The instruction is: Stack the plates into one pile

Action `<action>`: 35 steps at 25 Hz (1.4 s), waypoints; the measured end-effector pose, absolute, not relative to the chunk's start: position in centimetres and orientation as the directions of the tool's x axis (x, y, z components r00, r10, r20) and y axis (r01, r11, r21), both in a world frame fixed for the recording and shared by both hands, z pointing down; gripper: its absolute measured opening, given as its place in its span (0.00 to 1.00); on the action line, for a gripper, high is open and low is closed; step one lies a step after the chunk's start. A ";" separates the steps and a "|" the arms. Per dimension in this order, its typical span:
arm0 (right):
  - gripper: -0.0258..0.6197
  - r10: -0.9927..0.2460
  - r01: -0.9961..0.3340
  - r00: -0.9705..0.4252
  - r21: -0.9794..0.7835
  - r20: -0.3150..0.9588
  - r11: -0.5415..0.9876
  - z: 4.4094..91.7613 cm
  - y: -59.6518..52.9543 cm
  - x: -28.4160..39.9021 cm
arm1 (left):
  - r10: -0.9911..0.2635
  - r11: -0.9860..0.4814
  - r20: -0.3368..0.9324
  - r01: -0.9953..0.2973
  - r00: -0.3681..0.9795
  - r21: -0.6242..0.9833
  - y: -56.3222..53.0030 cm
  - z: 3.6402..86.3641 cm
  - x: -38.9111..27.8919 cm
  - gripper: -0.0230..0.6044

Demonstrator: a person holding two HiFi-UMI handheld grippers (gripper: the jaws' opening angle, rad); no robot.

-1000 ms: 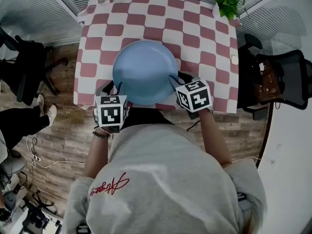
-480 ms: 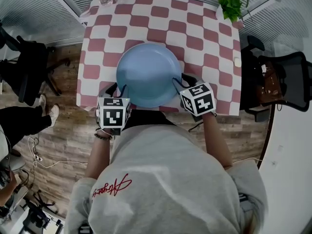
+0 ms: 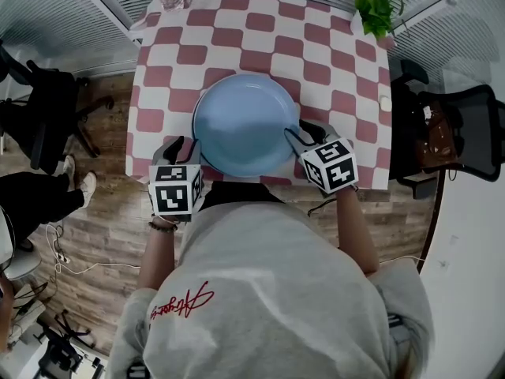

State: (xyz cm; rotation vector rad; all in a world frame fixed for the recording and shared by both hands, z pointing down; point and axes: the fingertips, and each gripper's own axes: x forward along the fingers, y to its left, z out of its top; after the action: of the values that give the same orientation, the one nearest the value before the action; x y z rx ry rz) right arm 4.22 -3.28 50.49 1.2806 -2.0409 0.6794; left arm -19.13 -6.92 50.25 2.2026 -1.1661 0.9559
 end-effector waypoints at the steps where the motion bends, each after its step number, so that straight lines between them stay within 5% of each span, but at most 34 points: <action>1: 0.26 -0.587 -0.913 -0.330 -0.090 0.740 0.399 50.5 -3.3 4.2 | -0.519 -0.532 0.756 -0.843 0.398 0.079 -7.0 50.1 -19.1 0.27; 11: 0.33 -0.674 -0.924 -0.262 0.021 0.690 0.381 50.2 -4.2 4.5 | -0.537 -0.536 0.733 -0.840 0.417 0.085 -8.4 49.3 -19.4 0.27; 18: 0.33 -0.867 -0.945 -0.324 -0.182 0.378 0.274 42.9 -6.9 4.6 | -0.607 -0.547 0.637 -0.831 0.475 0.098 -10.1 46.2 -19.0 0.22; 25: 0.10 -0.918 -0.923 -0.373 -0.159 0.136 0.352 35.4 -7.6 2.4 | -0.688 -0.566 0.487 -0.818 0.538 0.104 -11.6 41.3 -18.1 0.15; 35: 0.06 -0.920 -0.919 -0.393 -0.033 0.009 0.392 29.4 -8.4 -0.2 | -0.753 -0.598 0.320 -0.801 0.574 0.029 -13.2 34.6 -17.5 0.12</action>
State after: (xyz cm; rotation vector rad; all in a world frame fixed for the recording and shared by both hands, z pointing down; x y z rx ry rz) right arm -0.24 -8.35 29.42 1.7372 -2.6300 0.0512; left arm -17.53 -13.23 34.60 2.6322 -1.3120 0.4134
